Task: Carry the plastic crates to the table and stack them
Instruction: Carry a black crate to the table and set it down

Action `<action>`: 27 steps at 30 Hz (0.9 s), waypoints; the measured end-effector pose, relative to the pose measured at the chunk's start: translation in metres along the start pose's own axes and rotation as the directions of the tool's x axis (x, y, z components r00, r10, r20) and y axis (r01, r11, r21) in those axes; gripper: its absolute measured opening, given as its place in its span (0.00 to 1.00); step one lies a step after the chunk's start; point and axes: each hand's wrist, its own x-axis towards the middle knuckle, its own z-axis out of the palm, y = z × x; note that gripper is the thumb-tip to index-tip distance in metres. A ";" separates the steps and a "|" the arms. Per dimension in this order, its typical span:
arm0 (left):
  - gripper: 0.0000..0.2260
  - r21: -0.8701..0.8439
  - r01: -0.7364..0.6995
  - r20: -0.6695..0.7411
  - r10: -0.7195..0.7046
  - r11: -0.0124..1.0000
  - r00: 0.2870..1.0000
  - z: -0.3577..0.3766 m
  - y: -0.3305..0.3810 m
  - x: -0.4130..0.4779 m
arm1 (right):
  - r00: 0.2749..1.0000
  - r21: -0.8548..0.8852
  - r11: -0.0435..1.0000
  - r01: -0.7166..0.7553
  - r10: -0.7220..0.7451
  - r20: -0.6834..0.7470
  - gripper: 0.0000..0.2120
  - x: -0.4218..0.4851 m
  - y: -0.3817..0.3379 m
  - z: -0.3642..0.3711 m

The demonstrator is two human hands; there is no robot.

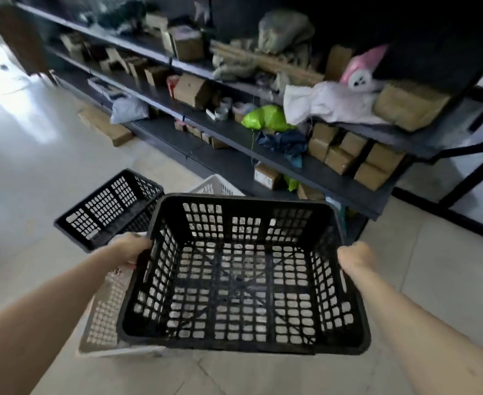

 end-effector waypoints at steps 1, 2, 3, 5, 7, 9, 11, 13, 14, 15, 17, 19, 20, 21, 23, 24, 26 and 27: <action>0.12 -0.003 -0.040 -0.024 0.040 0.999 0.999 -0.026 0.019 -0.018 | 0.999 0.013 0.999 0.036 -0.036 -0.014 0.06 -0.010 -0.020 -0.033; 0.14 -0.018 -0.074 -0.041 0.073 0.997 0.996 -0.049 0.036 -0.032 | 0.998 0.014 0.998 0.060 -0.060 -0.028 0.06 -0.018 -0.038 -0.061; 0.15 -0.035 -0.119 -0.068 0.117 0.992 0.991 -0.074 0.054 -0.050 | 0.995 0.007 0.997 0.083 -0.082 -0.051 0.06 -0.028 -0.056 -0.094; 0.16 -0.058 -0.178 -0.108 0.171 0.982 0.979 -0.124 0.088 -0.094 | 0.990 -0.007 0.992 0.128 -0.128 -0.061 0.08 -0.053 -0.089 -0.158; 0.14 -0.063 -0.225 -0.121 0.216 0.972 0.969 -0.168 0.119 -0.144 | 0.984 0.021 0.984 0.175 -0.174 -0.044 0.09 -0.077 -0.116 -0.216; 0.12 -0.068 -0.287 -0.122 0.277 0.956 0.953 -0.213 0.140 -0.193 | 0.973 0.076 0.971 0.229 -0.226 -0.045 0.13 -0.111 -0.135 -0.274; 0.12 -0.070 -0.365 -0.161 0.350 0.928 0.923 -0.251 0.155 -0.234 | 0.966 0.131 0.959 0.251 -0.239 -0.101 0.14 -0.145 -0.146 -0.324; 0.13 -0.096 -0.441 -0.233 0.410 0.893 0.882 -0.278 0.168 -0.273 | 0.958 0.194 0.945 0.263 -0.231 -0.172 0.11 -0.169 -0.150 -0.363; 0.12 -0.109 -0.475 -0.256 0.437 0.873 0.862 -0.287 0.175 -0.298 | 0.958 0.256 0.931 0.259 -0.214 -0.190 0.07 -0.183 -0.152 -0.383; 0.12 -0.124 -0.518 -0.283 0.470 0.846 0.836 -0.295 0.181 -0.314 | 0.955 0.305 0.914 0.267 -0.209 -0.208 0.04 -0.195 -0.150 -0.400; 0.11 -0.165 -0.567 -0.332 0.496 0.807 0.802 -0.307 0.193 -0.348 | 0.949 0.312 0.907 0.284 -0.219 -0.225 0.09 -0.215 -0.143 -0.430; 0.11 -0.124 -0.583 -0.335 0.519 0.803 0.786 -0.312 0.202 -0.378 | 0.950 0.340 0.896 0.286 -0.219 -0.222 0.06 -0.235 -0.130 -0.461; 0.11 -0.094 -0.579 -0.340 0.521 0.810 0.783 -0.310 0.209 -0.391 | 0.953 0.371 0.885 0.282 -0.213 -0.217 0.04 -0.245 -0.122 -0.476; 0.11 -0.079 -0.592 -0.320 0.542 0.802 0.777 -0.310 0.217 -0.400 | 0.956 0.384 0.882 0.275 -0.207 -0.209 0.07 -0.255 -0.114 -0.491; 0.11 -0.063 -0.621 -0.257 0.588 0.781 0.767 -0.302 0.233 -0.424 | 0.974 0.401 0.889 0.222 -0.181 -0.138 0.12 -0.272 -0.094 -0.519; 0.13 -0.034 -0.617 -0.246 0.591 0.787 0.768 -0.295 0.243 -0.436 | 0.983 0.397 0.900 0.181 -0.153 -0.102 0.13 -0.282 -0.081 -0.533; 0.14 0.002 -0.636 -0.221 0.621 0.771 0.752 -0.276 0.263 -0.458 | 0.992 0.395 0.911 0.119 -0.096 -0.079 0.16 -0.297 -0.050 -0.559; 0.13 0.011 -0.665 -0.214 0.651 0.747 0.728 -0.268 0.274 -0.466 | 0.994 0.380 0.920 0.098 -0.073 -0.078 0.16 -0.300 -0.037 -0.570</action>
